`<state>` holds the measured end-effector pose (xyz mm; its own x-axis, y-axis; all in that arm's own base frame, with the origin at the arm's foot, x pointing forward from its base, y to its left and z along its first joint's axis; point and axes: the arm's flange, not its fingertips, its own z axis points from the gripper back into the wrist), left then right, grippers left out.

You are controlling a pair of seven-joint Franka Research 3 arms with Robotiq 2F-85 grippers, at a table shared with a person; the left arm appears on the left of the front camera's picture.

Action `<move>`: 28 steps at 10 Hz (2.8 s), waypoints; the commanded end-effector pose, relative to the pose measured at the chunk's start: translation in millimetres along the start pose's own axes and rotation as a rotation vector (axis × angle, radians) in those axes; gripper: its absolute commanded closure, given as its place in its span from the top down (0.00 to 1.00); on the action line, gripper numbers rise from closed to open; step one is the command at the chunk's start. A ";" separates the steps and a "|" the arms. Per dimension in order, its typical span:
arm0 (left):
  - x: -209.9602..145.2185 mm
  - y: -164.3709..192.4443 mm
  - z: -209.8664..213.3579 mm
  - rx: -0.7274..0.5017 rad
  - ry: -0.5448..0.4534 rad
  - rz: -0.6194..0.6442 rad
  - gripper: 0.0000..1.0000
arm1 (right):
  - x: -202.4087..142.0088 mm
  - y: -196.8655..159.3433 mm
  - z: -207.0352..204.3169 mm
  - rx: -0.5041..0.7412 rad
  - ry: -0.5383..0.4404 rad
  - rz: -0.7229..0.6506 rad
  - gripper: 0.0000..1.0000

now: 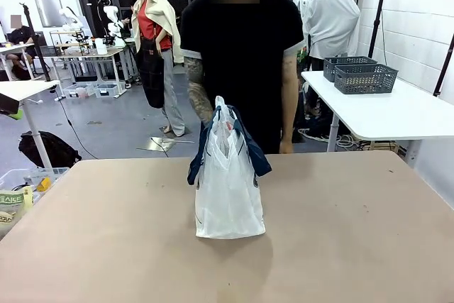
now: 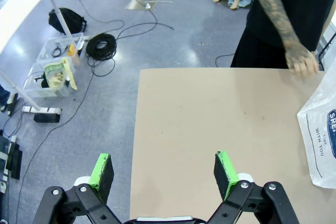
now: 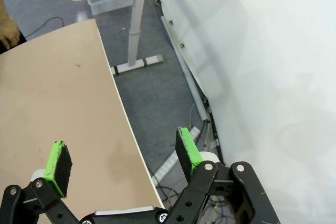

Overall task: Transfer purchased items from the store into the shopping bag.
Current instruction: Open the Reusable shopping bag in the center of the table.

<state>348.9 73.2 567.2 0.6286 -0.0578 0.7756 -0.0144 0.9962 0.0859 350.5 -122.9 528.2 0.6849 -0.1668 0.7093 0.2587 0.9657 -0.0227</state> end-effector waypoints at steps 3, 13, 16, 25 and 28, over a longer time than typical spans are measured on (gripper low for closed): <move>-0.7 2.4 1.1 0.011 0.003 -0.004 1.00 | -1.8 1.1 -1.6 -0.014 0.013 0.004 1.00; 89.7 -114.8 6.0 -0.214 -0.010 -0.213 1.00 | 69.4 97.6 77.6 0.190 -0.015 0.269 1.00; 120.9 -214.3 -2.6 -0.342 0.035 -0.234 1.00 | 81.0 215.6 106.1 0.290 -0.009 0.560 1.00; 135.3 -304.7 -47.1 -0.586 0.156 -0.172 1.00 | 46.2 339.7 138.5 0.421 0.058 0.620 1.00; 129.7 -349.1 -71.1 -0.553 0.327 -0.220 1.00 | 47.4 404.0 133.5 0.461 0.152 0.565 1.00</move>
<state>481.0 -279.5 584.0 0.7578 -0.2973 0.5809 0.4915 0.8456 -0.2083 382.0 271.9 642.6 0.6937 0.3964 0.6014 -0.4608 0.8859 -0.0524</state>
